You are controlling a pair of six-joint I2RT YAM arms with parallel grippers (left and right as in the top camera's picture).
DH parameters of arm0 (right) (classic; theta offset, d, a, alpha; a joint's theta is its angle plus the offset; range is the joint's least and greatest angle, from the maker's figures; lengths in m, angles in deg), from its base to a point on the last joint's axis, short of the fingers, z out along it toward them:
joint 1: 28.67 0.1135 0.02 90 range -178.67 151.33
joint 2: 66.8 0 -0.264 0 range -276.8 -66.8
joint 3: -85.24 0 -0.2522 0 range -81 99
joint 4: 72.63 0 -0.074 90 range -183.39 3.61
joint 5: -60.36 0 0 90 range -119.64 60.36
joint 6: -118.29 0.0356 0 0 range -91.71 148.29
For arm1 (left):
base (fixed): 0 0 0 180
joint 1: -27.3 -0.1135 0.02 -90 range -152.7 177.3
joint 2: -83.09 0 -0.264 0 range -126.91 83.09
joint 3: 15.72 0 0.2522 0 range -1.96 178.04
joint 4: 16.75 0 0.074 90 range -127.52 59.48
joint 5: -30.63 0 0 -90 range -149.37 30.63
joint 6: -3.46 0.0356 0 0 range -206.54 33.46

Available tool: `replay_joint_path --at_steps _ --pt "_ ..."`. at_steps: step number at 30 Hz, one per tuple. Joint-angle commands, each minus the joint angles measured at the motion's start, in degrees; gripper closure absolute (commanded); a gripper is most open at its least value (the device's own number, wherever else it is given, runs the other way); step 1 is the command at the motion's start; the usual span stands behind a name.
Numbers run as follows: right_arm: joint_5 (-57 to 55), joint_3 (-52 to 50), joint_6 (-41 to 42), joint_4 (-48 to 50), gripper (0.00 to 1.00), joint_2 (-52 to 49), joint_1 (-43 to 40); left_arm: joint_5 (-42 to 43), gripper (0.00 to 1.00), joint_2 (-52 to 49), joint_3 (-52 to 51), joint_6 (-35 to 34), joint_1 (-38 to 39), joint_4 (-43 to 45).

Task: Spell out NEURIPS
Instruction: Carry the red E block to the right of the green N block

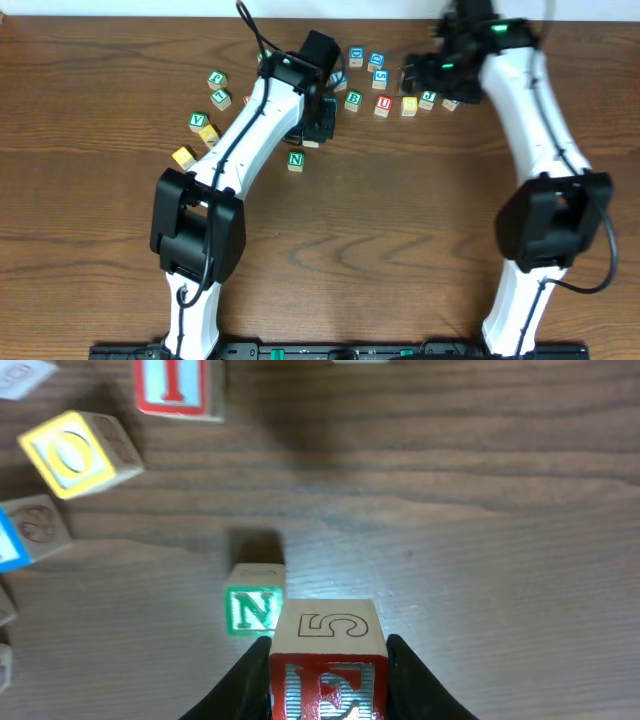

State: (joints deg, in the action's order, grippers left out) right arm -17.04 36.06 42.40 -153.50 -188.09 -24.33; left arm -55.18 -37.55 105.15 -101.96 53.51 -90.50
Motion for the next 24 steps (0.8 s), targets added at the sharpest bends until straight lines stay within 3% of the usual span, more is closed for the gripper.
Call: replay_joint_path --at_steps 1,7,24 --pt "4.74 1.07 1.75 -1.99 0.01 2.67 -6.19 -0.13 0.73 0.07 -1.66 -1.22 1.11 0.52" --pt "4.66 1.05 0.70 -4.57 0.01 2.67 -9.84 -0.35 0.73 0.07 -5.16 -1.27 1.62 4.20" --pt "4.04 1.05 -0.04 -4.70 0.01 2.67 -8.68 -2.51 0.72 0.07 -15.39 -1.42 1.62 15.19"
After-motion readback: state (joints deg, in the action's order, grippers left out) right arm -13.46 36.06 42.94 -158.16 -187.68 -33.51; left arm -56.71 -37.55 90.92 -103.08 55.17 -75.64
